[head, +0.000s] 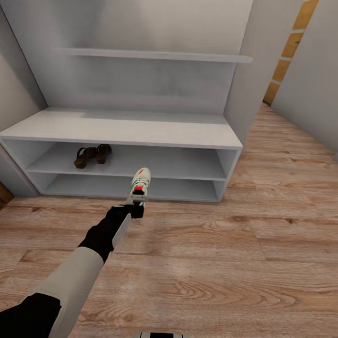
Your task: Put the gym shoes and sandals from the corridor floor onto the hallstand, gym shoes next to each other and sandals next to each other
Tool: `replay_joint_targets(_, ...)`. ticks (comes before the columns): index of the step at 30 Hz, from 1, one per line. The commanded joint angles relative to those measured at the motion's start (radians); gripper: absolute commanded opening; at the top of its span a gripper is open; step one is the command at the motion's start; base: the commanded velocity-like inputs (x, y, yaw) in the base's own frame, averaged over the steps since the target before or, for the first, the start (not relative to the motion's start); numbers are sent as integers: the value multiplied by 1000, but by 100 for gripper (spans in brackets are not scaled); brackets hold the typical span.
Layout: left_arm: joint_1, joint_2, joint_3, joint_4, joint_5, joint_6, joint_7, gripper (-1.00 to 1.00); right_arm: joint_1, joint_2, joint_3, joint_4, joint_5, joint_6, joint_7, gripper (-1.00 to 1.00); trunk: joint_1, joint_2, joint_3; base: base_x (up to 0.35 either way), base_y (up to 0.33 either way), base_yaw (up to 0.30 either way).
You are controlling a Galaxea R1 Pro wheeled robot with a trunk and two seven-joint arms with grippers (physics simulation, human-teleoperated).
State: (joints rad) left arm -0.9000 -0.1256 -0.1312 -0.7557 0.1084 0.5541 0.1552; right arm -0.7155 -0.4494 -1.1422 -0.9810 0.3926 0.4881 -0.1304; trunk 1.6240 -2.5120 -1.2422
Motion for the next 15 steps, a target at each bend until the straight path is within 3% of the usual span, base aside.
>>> replay_joint_targets(1, -1, 1, -3, -1, 10, 6, 8, -100, -1, 0, 0, -1, 5, 5, 0, -100, 0, 0, -1, 0, 0, 0)
replay_joint_targets(15, -2, 1, -4, 4, 11, -71, -6, -100, -1, 0, 1, -1, 5, 5, 0, -100, 0, 0, -1, 0, 0, 0)
